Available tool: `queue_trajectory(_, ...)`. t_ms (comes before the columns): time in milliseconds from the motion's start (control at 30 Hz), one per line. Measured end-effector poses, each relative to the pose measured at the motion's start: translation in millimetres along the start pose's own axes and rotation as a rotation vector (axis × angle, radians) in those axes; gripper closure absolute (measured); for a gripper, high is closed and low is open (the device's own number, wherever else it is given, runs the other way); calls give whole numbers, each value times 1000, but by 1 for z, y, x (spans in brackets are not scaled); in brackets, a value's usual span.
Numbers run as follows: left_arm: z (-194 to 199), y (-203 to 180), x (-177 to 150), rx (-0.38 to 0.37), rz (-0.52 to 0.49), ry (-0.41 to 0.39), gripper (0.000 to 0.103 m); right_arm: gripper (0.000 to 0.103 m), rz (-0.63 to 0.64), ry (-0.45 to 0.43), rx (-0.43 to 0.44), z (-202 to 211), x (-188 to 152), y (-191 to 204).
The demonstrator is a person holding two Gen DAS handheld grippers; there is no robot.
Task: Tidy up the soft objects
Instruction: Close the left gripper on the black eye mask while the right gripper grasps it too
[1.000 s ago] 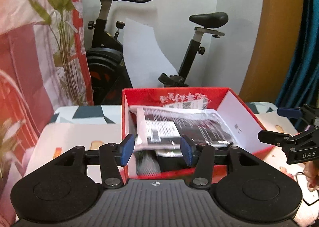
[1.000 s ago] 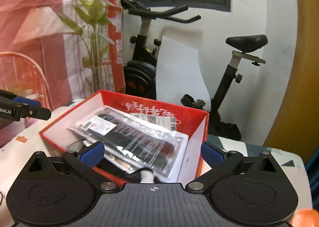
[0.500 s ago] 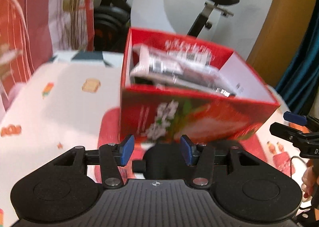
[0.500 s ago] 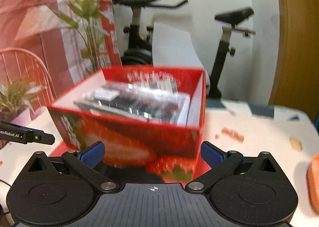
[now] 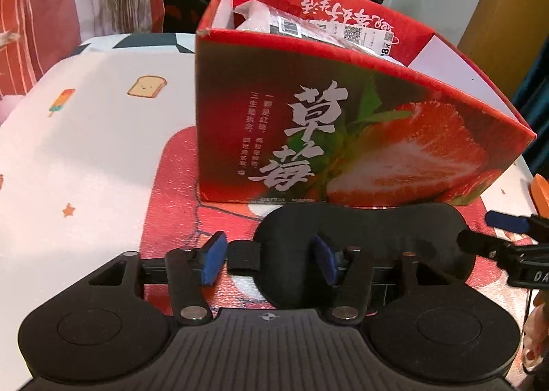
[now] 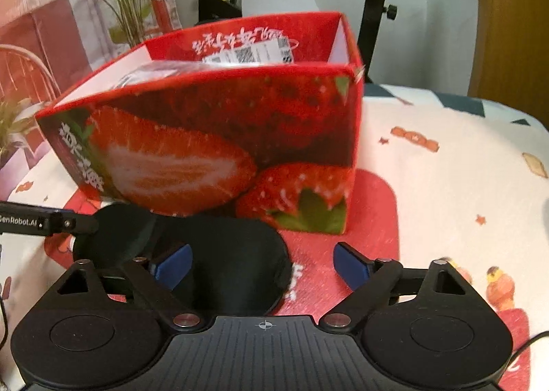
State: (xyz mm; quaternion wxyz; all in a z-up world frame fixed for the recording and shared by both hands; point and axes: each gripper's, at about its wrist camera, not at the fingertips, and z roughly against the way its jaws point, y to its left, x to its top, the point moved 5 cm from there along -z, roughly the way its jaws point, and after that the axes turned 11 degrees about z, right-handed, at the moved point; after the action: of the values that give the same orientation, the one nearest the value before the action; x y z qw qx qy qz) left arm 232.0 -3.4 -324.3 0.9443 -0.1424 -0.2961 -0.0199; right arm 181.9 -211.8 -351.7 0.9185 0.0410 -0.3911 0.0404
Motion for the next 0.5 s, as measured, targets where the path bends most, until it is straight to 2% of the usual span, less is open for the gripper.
queue_trajectory(100,-2,-1,-2,-10,5,6,38,27,-12,32,23,-5,-4,5)
queue_trajectory(300,-3,-12,-11,-30,-23,18,36,31,-14,47,50,-7,-6,12)
queue_trajectory(367,-3,-14,-13,-45,-20,26,36,38,-17,45,65,-6,-5,14)
queue_trajectory(500,0,-20,-20,-64,-20,39,36,46,-17,47,90,-4,-5,16)
